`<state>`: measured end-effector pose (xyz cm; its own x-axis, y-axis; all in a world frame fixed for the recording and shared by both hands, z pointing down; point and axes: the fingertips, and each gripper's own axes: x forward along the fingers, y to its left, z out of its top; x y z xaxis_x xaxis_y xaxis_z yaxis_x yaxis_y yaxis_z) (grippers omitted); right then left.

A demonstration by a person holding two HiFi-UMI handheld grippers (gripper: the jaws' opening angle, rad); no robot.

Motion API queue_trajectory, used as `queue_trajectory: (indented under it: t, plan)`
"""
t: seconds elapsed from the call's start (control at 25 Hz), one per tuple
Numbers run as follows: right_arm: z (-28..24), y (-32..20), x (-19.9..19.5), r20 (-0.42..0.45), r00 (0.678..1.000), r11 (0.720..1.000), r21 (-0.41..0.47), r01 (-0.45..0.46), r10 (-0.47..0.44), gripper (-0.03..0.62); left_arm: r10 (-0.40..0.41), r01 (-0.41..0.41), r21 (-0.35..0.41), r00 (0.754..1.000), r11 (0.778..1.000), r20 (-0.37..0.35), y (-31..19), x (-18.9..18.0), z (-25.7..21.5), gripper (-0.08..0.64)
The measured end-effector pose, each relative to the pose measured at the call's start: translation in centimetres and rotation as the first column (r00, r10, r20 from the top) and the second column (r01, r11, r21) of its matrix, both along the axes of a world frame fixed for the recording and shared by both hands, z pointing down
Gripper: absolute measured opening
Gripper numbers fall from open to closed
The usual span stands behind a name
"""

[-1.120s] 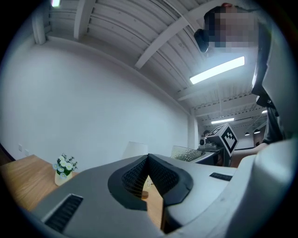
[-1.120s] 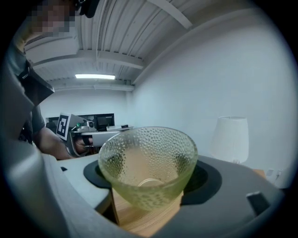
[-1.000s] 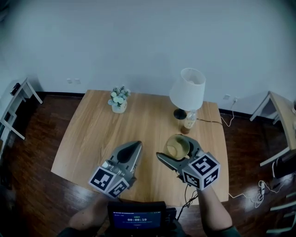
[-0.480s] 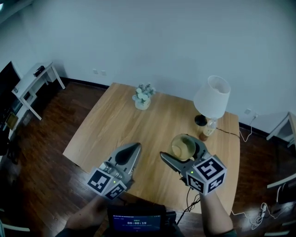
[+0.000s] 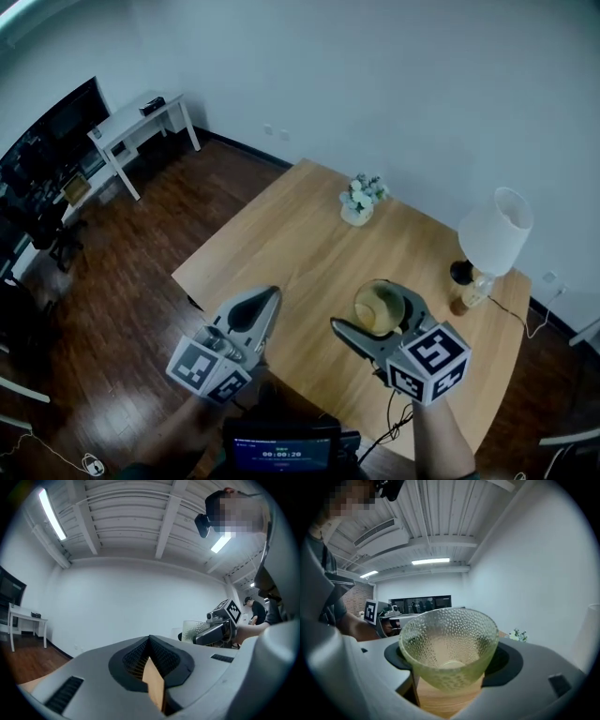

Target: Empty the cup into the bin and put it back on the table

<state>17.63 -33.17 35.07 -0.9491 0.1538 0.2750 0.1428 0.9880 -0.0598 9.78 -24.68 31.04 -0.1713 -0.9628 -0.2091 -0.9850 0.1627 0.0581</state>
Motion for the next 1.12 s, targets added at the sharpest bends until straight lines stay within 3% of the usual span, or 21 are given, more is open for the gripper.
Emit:
queue_trajectory:
  t: [0.44, 0.64, 0.8, 1.12]
  plan:
    - [-1.1, 6.3, -7.6, -0.001, 0.988, 0.987, 0.021, 0.156, -0.156, 0.400, -0.172, 0.172, 0.037, 0.985, 0.984, -0.005, 7.9, -6.2, -0.6, 0.000]
    - [-0.8, 10.3, -11.6, -0.016, 0.971, 0.971, 0.022, 0.239, -0.239, 0.400, -0.249, 0.250, 0.039, 0.968, 0.968, -0.023, 12.4, -9.6, -0.4, 0.000]
    - [-0.6, 13.5, -14.9, -0.028, 0.956, 0.956, 0.033, 0.292, -0.291, 0.400, -0.334, 0.335, 0.035, 0.942, 0.942, -0.032, 15.9, -12.6, 0.1, 0.000]
    - [-0.4, 20.0, -21.6, -0.035, 0.932, 0.932, 0.039, 0.361, -0.359, 0.400, -0.406, 0.406, 0.070, 0.914, 0.911, -0.026, 23.0, -18.5, -0.8, 0.000]
